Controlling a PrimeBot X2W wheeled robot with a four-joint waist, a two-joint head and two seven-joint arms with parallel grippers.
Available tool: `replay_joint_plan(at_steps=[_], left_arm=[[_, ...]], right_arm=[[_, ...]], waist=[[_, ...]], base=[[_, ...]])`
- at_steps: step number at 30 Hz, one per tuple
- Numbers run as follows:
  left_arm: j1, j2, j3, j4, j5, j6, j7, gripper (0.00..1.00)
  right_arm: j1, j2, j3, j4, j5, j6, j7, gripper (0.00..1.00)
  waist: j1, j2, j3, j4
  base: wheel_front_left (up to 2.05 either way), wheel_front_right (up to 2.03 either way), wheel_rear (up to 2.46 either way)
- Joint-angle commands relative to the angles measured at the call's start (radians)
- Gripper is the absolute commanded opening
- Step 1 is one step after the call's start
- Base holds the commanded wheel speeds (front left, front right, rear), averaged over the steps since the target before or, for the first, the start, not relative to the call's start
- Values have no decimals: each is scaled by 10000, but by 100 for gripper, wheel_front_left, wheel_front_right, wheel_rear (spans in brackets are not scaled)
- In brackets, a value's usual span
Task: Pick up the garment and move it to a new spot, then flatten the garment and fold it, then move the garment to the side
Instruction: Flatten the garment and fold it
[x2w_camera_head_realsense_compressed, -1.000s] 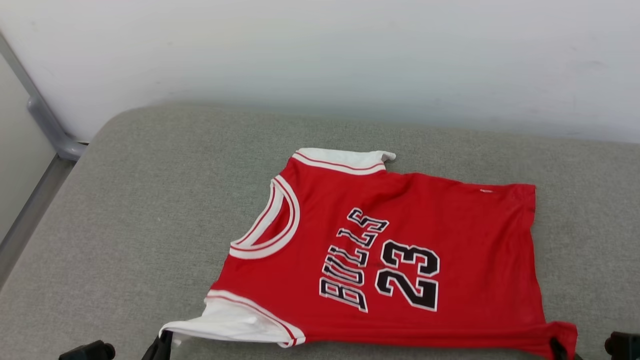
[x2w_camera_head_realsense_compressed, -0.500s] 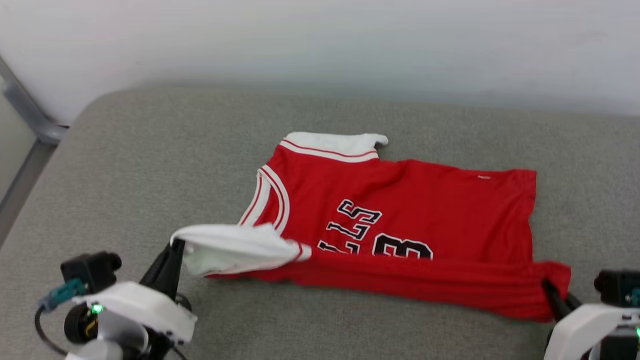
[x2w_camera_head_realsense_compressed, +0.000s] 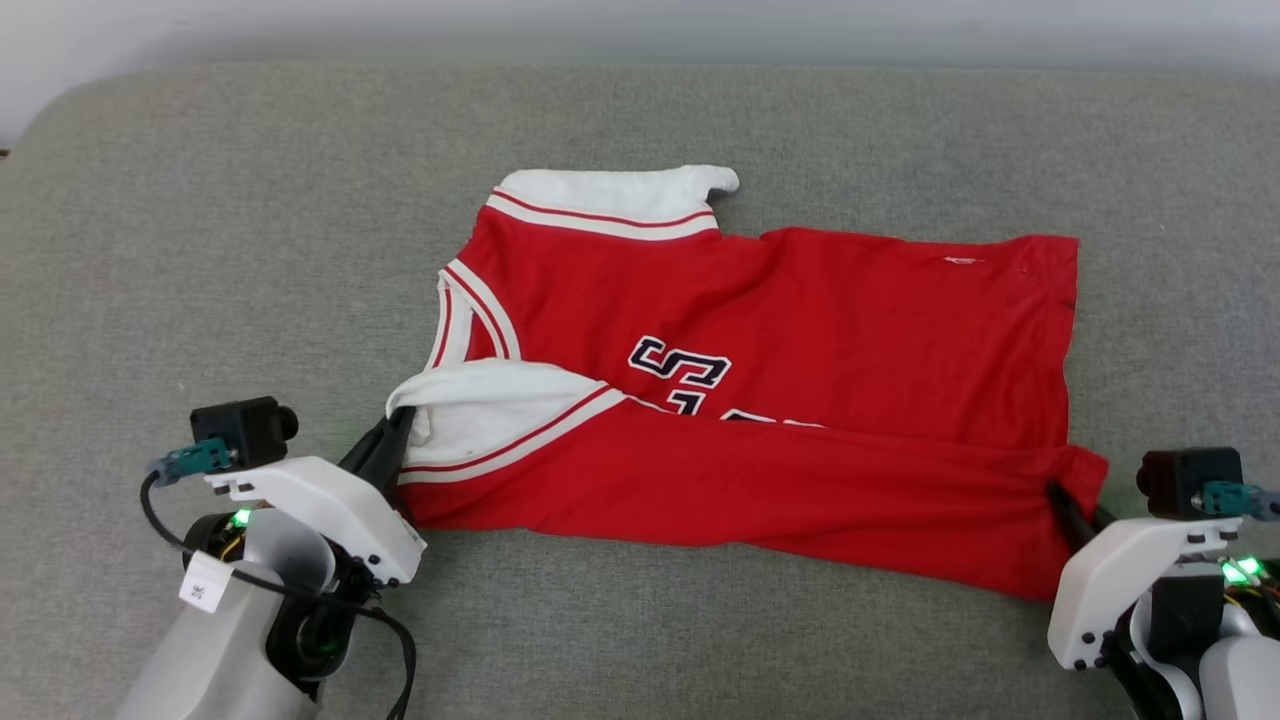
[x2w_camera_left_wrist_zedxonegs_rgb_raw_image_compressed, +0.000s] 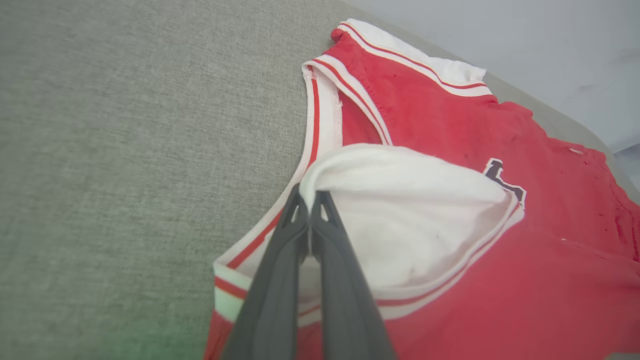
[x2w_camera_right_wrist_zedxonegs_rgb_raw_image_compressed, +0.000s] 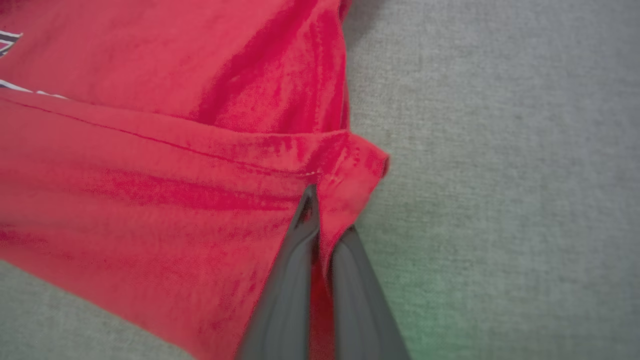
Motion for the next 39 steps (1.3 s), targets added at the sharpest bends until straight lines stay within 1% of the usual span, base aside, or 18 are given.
replay_joint_plan(at_steps=[1, 2, 3, 4, 5, 6, 7, 8, 9, 10, 16, 19, 21, 24, 27, 32, 35, 39], left_arm=[[-176, -52, -15, 164, -29, -59, 53, 0], [-424, -144, -120, 664, -75, -213, 137, 0], [-424, -144, -120, 664, -75, -213, 137, 0], [-529, -206, -172, 864, -89, -298, 134, 0], [-620, -273, -245, 1046, -107, -388, 202, 0], [-683, -326, -303, 1205, -140, -462, 234, 0], [-725, -366, -363, 1358, -178, -504, 275, 15], [-779, -390, -411, 1471, -177, -553, 283, 40], [-812, -406, -439, 1564, -173, -601, 190, 91], [-835, -415, -438, 1625, -153, -626, 59, 100], [-711, -253, -337, 1712, -36, -654, -557, 100], [-547, -33, -244, 1539, -22, -544, -592, 100], [-418, 170, -238, 1317, -110, -488, -293, 100], [-293, 620, -296, 877, -274, -477, 485, 100], [-144, 1043, -439, 409, -536, -423, 1658, 100], [22, 1779, -653, -199, -1116, -378, 3738, 100], [29, 2021, -710, -428, -1342, -240, 4475, 100], [27, 2090, -825, -262, -1548, -111, 5101, 100]], right_arm=[[-203, -35, 46, 73, -2, -15, -104, 0], [-332, -66, 187, 366, -49, -15, -213, 0], [-332, -66, 187, 366, -49, -15, -213, 0], [-373, -78, 214, 487, -56, -15, -270, 12], [-441, -84, 242, 603, -56, -15, -345, 28], [-472, -72, 250, 703, -39, -15, -397, 69], [-489, -89, 303, 737, -22, -15, -556, 100], [-523, -87, 330, 729, 16, -15, -758, 100], [-525, -106, 332, 706, 7, -10, -1008, 100], [-516, -81, 324, 616, 60, -10, -1375, 100], [53, 142, -15, 279, -165, -12, -3632, 100], [296, 303, -226, 129, -250, -12, -4255, 100], [509, 438, -290, 16, -288, -12, -4463, 100], [716, 586, -354, -251, -284, -12, -4528, 100], [906, 721, -325, -500, -286, -12, -4373, 100], [965, 839, -292, -861, -261, -12, -4118, 100], [863, 881, -294, -987, -255, -12, -4042, 100], [720, 910, -276, -992, -171, -12, -3973, 100]], waist=[[-3, 0, 145, -74], [-3, 0, 213, -83], [-3, 0, 213, -83], [-3, 0, 234, -78], [-3, 0, 244, -68], [-3, 0, 239, -55], [-3, 0, 223, -34], [-3, 0, 192, -9], [-3, 0, 118, 19], [-3, 0, 52, 41], [-3, 0, -611, 230], [-3, 0, -977, 242], [-3, 0, -1187, 233], [-3, 0, -1361, 206], [-3, 0, -1412, 114], [-3, 0, -1073, -163], [-3, 0, -735, -339], [-3, 0, -322, -549]], base=[[0, 0, 0], [0, 0, 0], [0, 0, 0], [0, 0, 0], [0, 0, 0], [0, 0, 0], [0, 0, 0], [0, 0, 0], [0, 0, 0], [0, 0, 0], [0, 0, 0], [0, 0, 0], [0, 0, 0], [0, 0, 0], [0, 0, 0], [0, 0, 0], [0, 0, 0], [0, 0, 0]])
